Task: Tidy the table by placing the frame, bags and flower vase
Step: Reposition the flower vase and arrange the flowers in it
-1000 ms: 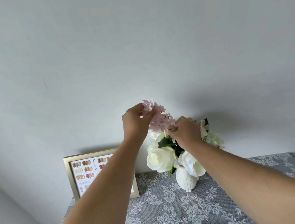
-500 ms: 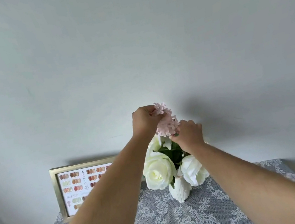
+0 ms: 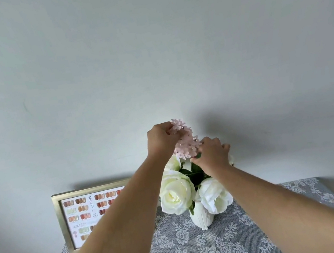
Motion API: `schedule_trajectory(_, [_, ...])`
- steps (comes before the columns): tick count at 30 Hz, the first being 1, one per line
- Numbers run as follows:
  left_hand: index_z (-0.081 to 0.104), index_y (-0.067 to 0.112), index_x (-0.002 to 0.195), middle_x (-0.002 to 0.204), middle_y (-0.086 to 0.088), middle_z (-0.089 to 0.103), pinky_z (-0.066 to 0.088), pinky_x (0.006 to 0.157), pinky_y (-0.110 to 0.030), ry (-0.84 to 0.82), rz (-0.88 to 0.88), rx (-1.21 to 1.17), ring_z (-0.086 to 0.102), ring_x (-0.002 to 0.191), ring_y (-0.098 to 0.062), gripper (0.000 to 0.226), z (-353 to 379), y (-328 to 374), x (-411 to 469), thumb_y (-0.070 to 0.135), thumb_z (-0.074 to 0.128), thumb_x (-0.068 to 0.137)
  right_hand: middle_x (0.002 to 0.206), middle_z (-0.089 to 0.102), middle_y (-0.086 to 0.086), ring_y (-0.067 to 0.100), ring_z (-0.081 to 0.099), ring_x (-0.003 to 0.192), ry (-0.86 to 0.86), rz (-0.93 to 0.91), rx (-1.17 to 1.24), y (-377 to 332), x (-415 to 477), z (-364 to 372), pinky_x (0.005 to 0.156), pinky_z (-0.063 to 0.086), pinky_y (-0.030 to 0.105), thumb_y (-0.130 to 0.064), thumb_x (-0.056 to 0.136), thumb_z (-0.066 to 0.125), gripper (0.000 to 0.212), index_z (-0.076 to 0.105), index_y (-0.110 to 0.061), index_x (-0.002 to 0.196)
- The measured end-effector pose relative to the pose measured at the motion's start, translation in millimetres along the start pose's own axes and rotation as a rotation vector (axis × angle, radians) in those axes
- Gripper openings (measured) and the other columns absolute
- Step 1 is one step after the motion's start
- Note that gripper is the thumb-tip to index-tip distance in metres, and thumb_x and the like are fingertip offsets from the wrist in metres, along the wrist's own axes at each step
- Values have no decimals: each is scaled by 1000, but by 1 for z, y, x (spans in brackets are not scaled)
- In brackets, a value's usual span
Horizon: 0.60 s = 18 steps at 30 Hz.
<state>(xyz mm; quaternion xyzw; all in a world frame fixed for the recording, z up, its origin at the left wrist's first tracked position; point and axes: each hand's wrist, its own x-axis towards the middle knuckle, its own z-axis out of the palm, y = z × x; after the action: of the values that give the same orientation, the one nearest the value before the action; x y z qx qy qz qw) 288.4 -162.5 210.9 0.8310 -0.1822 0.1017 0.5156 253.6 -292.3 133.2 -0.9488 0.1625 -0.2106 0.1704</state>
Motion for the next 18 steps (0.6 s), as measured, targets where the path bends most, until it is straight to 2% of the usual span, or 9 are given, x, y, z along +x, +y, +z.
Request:
schedule_trajectory(2, [63, 26, 69, 56, 16, 53, 37, 49, -6, 6, 4, -28, 50, 48, -1, 16, -3, 0, 0, 26, 79, 66, 113, 57, -7, 20, 41, 114, 12, 47, 129, 2, 0, -2, 87, 24, 40, -42, 70, 69, 38, 65, -21, 102])
schedule_trajectory(4, [63, 35, 68, 63, 18, 62, 41, 54, -1, 18, 39, -64, 58, 55, 10, 22, -6, 1, -1, 21, 80, 67, 112, 61, -8, 18, 40, 116, 16, 106, 261, 2, 0, -5, 86, 23, 40, -40, 68, 73, 41, 62, -22, 103])
schedule_trajectory(6, [64, 34, 64, 61, 17, 63, 42, 55, -1, 20, 57, -42, 57, 55, 13, 22, -7, 1, -3, 18, 79, 68, 110, 63, -8, 18, 41, 117, 33, 114, 296, 2, 0, -5, 86, 23, 40, -39, 68, 73, 38, 63, -21, 101])
schedule_trajectory(9, [65, 31, 61, 60, 16, 64, 44, 54, -5, 15, 39, -28, 57, 54, 8, 21, -6, 1, -4, 17, 78, 69, 110, 62, -9, 16, 40, 117, 41, 114, 296, 1, -1, -3, 84, 21, 38, -36, 69, 72, 33, 62, -24, 99])
schedule_trajectory(13, [70, 18, 70, 62, 14, 62, 40, 50, -2, 12, 14, -14, 56, 54, 5, 7, -2, 0, -3, 17, 77, 71, 118, 54, -16, 13, 37, 117, -10, 90, 226, 2, 0, -3, 81, 16, 35, -37, 71, 71, 18, 69, -26, 85])
schedule_trajectory(15, [71, 14, 75, 64, 12, 62, 40, 51, -3, 20, 11, -7, 56, 58, 3, 9, -1, -1, -4, 19, 77, 71, 118, 54, -16, 13, 37, 118, -5, 83, 207, 3, 1, -3, 81, 16, 35, -38, 71, 70, 20, 69, -25, 88])
schedule_trajectory(18, [68, 16, 76, 67, 11, 63, 43, 55, -9, 27, 9, -7, 60, 62, -2, 10, -3, 0, -6, 21, 76, 72, 116, 58, -13, 13, 37, 120, 26, 104, 238, 3, -2, -4, 84, 19, 36, -38, 69, 73, 34, 63, -25, 100])
